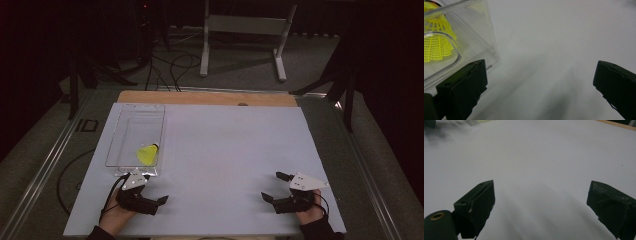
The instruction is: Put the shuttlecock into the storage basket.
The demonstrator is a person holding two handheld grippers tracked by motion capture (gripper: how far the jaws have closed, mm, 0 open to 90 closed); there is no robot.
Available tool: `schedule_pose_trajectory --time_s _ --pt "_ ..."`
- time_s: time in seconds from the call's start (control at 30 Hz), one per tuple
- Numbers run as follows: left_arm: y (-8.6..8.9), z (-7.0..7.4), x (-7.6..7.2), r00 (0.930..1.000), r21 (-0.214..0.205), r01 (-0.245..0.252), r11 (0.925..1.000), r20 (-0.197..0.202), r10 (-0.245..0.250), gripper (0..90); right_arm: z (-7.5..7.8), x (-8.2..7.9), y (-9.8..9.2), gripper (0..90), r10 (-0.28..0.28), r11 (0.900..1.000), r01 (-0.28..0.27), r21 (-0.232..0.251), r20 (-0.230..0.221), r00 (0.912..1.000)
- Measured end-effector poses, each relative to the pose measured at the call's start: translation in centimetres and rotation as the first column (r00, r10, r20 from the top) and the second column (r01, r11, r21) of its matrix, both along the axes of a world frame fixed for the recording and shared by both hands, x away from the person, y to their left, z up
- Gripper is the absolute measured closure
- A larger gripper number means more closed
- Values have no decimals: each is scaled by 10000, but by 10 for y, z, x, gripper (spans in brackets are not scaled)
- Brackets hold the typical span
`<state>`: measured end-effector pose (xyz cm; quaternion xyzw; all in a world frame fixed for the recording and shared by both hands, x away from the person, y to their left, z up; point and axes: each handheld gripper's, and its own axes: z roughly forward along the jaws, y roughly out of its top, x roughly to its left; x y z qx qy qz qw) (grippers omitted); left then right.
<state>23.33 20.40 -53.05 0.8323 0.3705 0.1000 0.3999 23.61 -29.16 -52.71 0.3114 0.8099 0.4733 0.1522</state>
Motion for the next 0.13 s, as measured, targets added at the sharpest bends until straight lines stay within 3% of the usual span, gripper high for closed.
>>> schedule_pose_trajectory --time_s 0.13 --pt "0 1 0 10000 -67 82 9999 2 -82 0 0 0 0 83 -7 10000 7 -4 -39 10000"
